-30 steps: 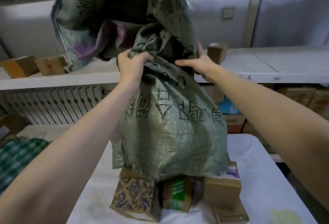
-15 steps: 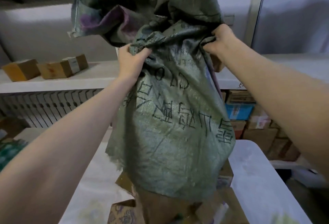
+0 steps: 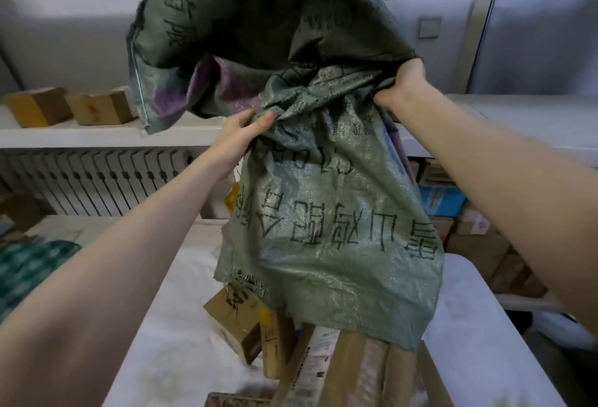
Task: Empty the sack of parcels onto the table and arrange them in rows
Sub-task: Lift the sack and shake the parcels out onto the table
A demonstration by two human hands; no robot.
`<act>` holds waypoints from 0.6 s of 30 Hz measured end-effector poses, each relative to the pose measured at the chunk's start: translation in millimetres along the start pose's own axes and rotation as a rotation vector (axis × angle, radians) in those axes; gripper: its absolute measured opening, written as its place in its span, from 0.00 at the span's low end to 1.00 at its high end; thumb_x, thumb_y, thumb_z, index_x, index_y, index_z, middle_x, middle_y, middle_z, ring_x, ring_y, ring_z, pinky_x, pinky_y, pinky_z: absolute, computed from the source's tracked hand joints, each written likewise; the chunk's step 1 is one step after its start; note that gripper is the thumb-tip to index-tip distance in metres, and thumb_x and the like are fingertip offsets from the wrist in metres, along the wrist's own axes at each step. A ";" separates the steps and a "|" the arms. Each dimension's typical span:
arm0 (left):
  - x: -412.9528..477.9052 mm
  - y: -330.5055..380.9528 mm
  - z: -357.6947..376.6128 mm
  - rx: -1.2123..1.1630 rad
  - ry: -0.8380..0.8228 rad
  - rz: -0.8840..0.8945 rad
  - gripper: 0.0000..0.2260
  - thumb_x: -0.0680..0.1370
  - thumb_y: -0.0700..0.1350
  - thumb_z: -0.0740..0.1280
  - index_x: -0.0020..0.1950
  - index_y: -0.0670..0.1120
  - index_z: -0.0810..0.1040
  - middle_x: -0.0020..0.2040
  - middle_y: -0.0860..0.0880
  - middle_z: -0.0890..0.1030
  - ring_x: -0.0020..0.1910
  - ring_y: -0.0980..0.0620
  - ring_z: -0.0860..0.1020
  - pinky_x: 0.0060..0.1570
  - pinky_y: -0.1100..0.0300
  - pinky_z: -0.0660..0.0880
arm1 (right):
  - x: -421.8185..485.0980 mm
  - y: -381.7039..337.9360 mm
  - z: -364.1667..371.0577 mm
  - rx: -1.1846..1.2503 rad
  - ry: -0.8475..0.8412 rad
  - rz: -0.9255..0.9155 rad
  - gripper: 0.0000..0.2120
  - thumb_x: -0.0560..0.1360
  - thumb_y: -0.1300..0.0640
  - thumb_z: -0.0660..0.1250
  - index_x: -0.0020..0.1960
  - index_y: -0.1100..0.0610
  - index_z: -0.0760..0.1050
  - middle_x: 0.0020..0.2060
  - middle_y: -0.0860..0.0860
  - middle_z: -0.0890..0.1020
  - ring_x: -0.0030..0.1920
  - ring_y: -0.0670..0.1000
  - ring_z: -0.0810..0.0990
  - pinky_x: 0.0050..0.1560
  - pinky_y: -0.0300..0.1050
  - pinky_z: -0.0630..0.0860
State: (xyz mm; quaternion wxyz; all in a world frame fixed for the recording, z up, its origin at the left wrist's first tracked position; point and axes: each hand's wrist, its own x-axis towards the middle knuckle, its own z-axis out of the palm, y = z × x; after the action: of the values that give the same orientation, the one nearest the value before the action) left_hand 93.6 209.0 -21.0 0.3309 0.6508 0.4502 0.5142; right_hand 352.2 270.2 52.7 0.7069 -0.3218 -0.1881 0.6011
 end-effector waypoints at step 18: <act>37.1 13.2 1.5 0.020 0.214 0.029 0.11 0.72 0.34 0.72 0.44 0.49 0.76 0.40 0.52 0.80 0.36 0.59 0.79 0.41 0.67 0.77 | 16.9 16.6 15.2 0.124 -0.146 0.027 0.21 0.78 0.52 0.56 0.68 0.58 0.74 0.62 0.59 0.79 0.64 0.60 0.76 0.65 0.59 0.72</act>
State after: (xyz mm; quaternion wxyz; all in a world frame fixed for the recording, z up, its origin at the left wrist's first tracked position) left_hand 100.7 238.5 4.2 0.2668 0.6018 0.4788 0.5808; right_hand 333.7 291.2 50.3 0.7018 -0.2352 -0.1972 0.6428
